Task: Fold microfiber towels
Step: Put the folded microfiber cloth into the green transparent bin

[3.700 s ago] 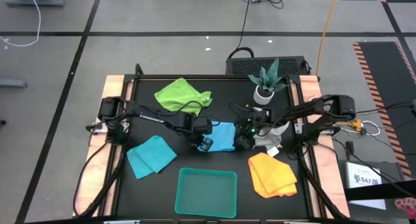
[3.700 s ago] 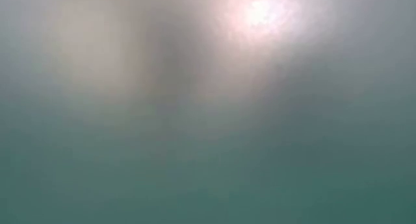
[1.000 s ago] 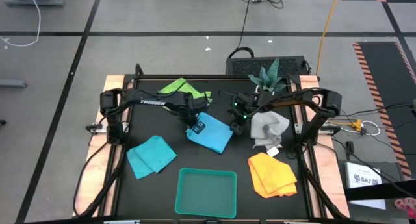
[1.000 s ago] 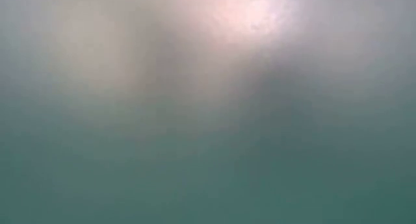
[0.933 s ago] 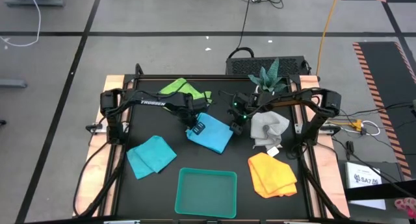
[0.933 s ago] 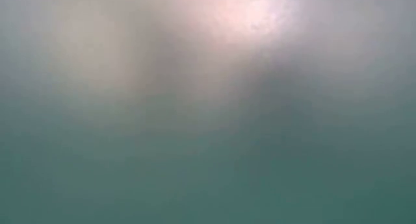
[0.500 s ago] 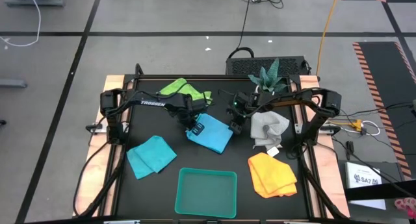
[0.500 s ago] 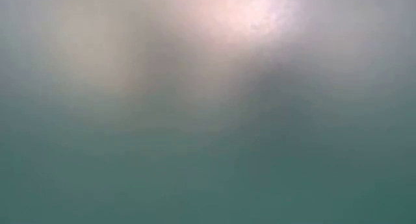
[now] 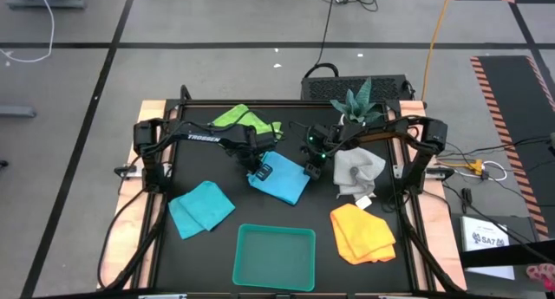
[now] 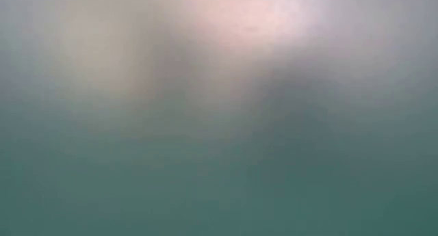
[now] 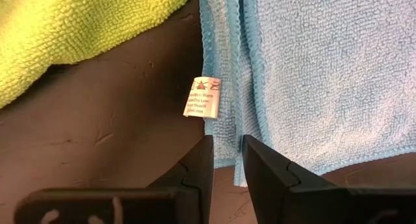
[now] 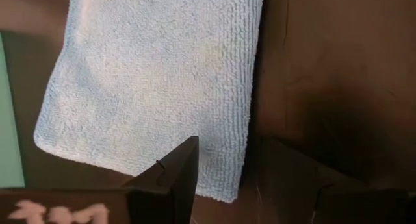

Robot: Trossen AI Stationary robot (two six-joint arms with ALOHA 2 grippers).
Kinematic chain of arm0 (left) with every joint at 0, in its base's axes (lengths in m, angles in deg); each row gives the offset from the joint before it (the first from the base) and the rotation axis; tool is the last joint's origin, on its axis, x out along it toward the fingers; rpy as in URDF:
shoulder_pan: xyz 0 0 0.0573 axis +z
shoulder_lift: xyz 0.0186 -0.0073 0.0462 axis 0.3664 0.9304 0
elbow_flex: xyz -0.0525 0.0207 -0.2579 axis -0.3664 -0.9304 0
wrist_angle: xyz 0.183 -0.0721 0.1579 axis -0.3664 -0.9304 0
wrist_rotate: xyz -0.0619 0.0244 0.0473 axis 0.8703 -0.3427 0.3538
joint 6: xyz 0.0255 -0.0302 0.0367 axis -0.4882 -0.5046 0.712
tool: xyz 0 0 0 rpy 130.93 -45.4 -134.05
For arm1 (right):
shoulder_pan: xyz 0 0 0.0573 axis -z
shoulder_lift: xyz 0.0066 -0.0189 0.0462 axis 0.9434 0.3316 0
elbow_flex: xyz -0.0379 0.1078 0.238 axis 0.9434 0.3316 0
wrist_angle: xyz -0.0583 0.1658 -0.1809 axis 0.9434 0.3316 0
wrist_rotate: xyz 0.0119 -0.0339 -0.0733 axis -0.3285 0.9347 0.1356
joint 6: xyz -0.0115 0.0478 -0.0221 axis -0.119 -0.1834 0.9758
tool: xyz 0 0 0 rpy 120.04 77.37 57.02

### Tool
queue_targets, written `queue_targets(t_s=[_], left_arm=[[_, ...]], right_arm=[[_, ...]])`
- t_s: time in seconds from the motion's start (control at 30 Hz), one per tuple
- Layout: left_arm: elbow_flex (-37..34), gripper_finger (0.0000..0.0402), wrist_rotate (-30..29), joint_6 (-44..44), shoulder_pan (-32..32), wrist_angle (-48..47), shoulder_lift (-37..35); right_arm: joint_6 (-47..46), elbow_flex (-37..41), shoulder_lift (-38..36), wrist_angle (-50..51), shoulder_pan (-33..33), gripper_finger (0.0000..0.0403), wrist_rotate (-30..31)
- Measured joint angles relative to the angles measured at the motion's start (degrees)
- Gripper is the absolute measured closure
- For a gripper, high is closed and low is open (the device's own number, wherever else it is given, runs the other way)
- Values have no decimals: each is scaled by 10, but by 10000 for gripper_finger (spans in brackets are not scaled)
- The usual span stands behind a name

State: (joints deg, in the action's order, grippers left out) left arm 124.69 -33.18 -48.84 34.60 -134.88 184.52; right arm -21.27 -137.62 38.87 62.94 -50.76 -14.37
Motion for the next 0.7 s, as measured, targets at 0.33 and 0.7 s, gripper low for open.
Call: queue_targets(t_s=[0.33, 0.7], left_arm=[[0, 318, 0, 0, 0, 2, 0], [0, 318, 0, -3, 0, 5, 0]], right_arm=[[-11, 1, 9, -32, -1, 245, -5], [-13, 1, 46, -51, -13, 268, -14]])
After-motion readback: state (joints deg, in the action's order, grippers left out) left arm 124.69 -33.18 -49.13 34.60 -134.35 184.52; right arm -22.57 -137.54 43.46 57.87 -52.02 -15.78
